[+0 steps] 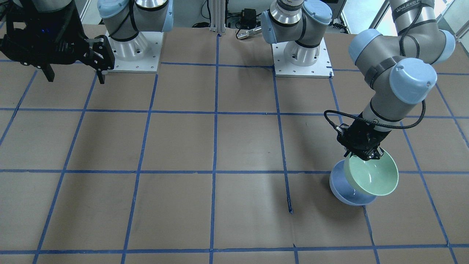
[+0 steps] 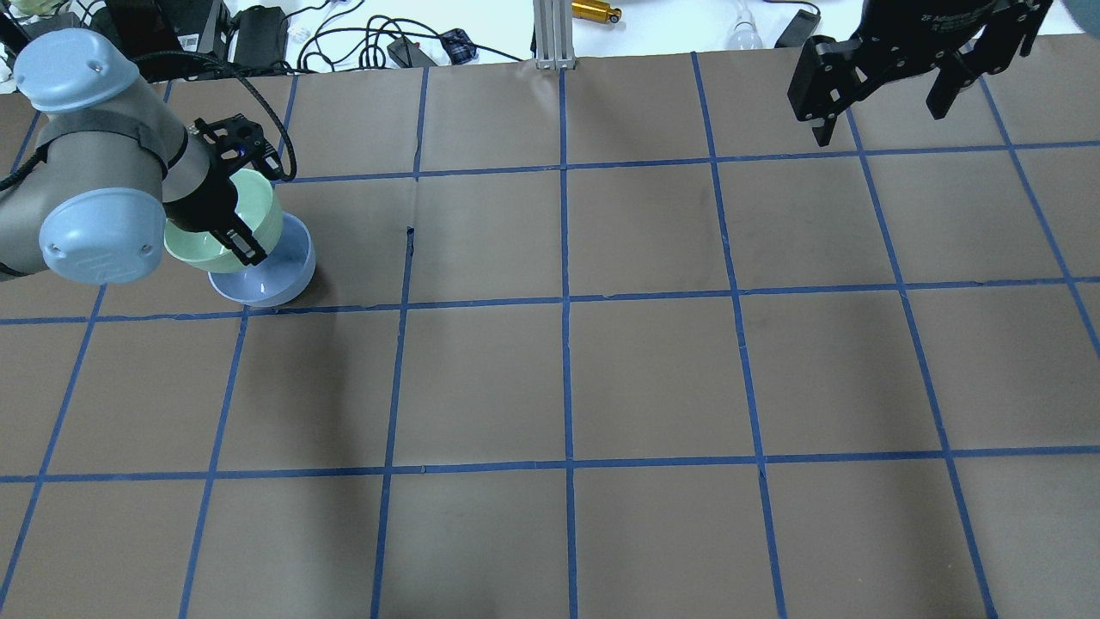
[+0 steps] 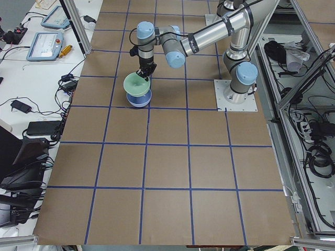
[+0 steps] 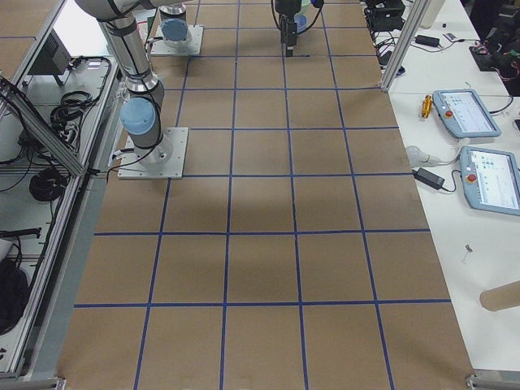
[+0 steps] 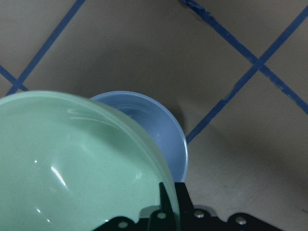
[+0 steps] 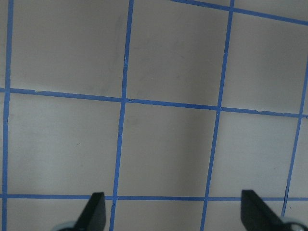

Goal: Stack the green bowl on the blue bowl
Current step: 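Carry the green bowl over the light blue bowl and lower it inside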

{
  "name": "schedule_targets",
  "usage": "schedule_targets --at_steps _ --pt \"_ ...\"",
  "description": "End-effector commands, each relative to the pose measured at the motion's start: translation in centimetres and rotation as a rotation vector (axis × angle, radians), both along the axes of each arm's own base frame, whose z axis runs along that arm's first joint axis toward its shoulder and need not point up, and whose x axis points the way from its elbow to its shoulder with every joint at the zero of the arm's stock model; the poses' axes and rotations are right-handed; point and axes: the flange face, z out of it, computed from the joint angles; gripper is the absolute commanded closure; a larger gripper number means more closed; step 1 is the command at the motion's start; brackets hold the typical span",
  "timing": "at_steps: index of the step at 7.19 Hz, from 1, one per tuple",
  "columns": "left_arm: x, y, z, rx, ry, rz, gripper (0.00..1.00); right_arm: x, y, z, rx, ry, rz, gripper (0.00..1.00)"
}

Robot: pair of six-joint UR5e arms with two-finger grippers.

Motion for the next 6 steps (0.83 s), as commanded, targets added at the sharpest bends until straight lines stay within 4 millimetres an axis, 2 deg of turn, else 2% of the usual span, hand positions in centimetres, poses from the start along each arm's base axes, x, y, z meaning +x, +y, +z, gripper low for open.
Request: schedule_targets --at_steps 1,2,4,5,6 --pt "0.3 -0.7 -2.3 0.016 -0.018 0.016 1.00 0.0 0.0 0.0 0.000 0.000 0.000 0.00" --pt "0.4 -0.9 -3.5 0.037 -0.013 0.014 1.00 0.0 0.0 0.0 0.000 0.000 0.000 0.00" --pt "0.4 -1.2 -4.5 0.054 -0.007 0.017 1.00 0.0 0.0 0.0 0.000 0.000 0.000 0.00" --pt "0.4 -1.5 -4.6 0.042 -0.012 0.013 0.23 0.0 0.0 0.0 0.000 0.000 0.000 0.00" --pt "0.1 -1.7 -4.5 0.025 -0.011 0.017 0.11 0.0 0.0 0.0 0.000 0.000 0.000 0.00"
